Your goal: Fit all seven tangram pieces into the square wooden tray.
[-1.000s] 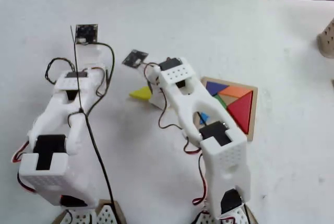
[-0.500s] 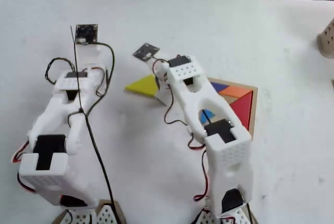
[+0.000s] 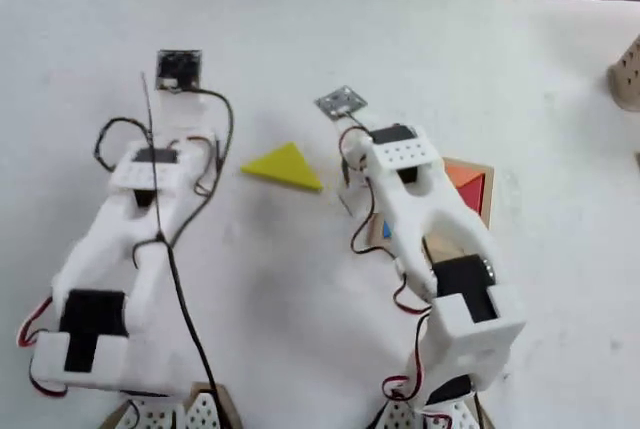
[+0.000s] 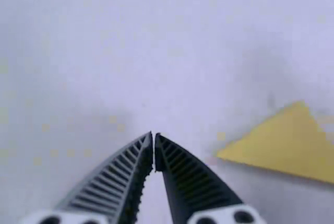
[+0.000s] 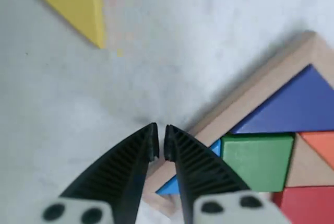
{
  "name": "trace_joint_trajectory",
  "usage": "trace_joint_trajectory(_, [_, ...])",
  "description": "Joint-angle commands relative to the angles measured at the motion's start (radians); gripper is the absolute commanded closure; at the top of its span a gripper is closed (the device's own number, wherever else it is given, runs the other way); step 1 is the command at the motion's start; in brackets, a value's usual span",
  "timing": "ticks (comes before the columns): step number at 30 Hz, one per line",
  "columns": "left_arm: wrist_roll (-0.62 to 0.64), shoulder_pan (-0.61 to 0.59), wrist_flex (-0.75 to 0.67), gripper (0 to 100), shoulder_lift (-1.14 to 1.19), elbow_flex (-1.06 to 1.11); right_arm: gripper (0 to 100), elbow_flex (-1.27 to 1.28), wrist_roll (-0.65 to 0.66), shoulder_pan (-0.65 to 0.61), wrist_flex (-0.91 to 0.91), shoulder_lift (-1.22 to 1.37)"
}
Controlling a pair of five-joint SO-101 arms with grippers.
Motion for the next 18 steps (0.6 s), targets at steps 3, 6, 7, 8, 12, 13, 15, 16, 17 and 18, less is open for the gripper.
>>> trace_joint_trajectory(3, [0.385,0.16,-0.002,80,-0.104,0.017,93.7,0.051,-0.049,0.079,-0.015,-0.062])
trace_joint_trajectory(6, [0.562,0.2,-0.009,73,-0.065,0.014,93.6,0.063,-0.051,0.101,-0.016,-0.064])
trace_joint_trajectory(7, [0.606,0.214,-0.011,72,-0.044,0.0,93.6,0.063,-0.049,0.101,-0.016,-0.062])
trace_joint_trajectory(8, [0.644,0.226,-0.009,72,-0.018,-0.025,93.6,0.063,-0.049,0.097,-0.018,-0.062])
trace_joint_trajectory(12, [0.786,0.271,-0.009,73,0.177,-0.193,93.6,0.072,-0.048,0.096,-0.039,-0.061])
trace_joint_trajectory(13, [0.81,0.277,-0.003,73,0.234,-0.242,93.6,0.077,-0.048,0.096,-0.047,-0.062])
trace_joint_trajectory(15, [0.836,0.283,0.002,73,0.331,-0.325,93.6,0.077,-0.046,0.094,-0.051,-0.062])
trace_joint_trajectory(16, [0.842,0.282,0.018,73,0.363,-0.364,93.6,0.077,-0.046,0.094,-0.053,-0.062])
trace_joint_trajectory(17, [0.844,0.277,0.046,73,0.383,-0.396,93.6,0.077,-0.046,0.094,-0.053,-0.062])
trace_joint_trajectory(18, [0.844,0.274,0.072,73,0.39,-0.423,93.6,0.077,-0.046,0.087,-0.062,-0.062])
